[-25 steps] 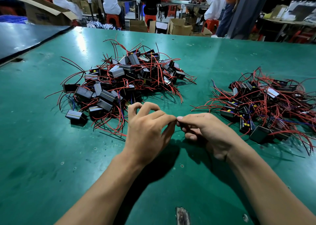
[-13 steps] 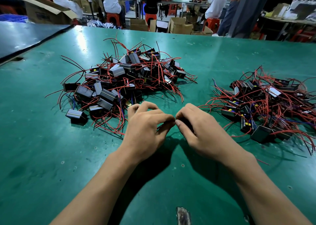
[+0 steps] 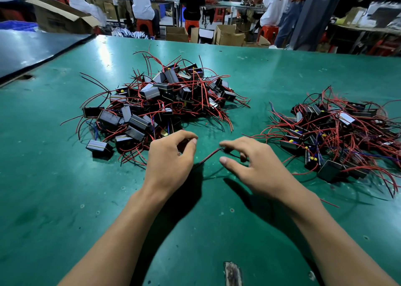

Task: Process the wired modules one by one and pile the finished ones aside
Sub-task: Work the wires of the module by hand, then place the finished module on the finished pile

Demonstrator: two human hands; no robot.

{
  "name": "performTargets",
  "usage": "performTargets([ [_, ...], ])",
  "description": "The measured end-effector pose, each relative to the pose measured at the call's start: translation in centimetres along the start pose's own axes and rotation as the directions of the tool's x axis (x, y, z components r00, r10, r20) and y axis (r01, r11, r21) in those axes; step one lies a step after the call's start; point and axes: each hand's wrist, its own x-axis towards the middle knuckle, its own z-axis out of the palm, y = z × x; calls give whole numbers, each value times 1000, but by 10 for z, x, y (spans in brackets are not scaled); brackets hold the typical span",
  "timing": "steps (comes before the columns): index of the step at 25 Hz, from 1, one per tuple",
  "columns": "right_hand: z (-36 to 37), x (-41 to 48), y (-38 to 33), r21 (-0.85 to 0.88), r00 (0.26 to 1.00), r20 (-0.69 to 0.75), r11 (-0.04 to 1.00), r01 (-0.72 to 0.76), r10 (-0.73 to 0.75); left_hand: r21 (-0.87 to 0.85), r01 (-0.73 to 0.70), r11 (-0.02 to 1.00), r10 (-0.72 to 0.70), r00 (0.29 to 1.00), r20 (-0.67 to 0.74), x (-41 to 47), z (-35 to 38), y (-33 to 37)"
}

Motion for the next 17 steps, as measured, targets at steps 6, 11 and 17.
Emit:
performTargets([
  [6,-7,0,1,-1,993,86,997,-81,80,7,44,999,-45,997,70,-2,0,-1],
  [11,-19,-1,3,145,976,189,980,-134,105,-28,97,995,-94,992,80,-2,-1,2],
  [17,-26,-2,3,371,948,305,906,-202,87,-145,227,963,-218,973,75,-2,5,7],
])
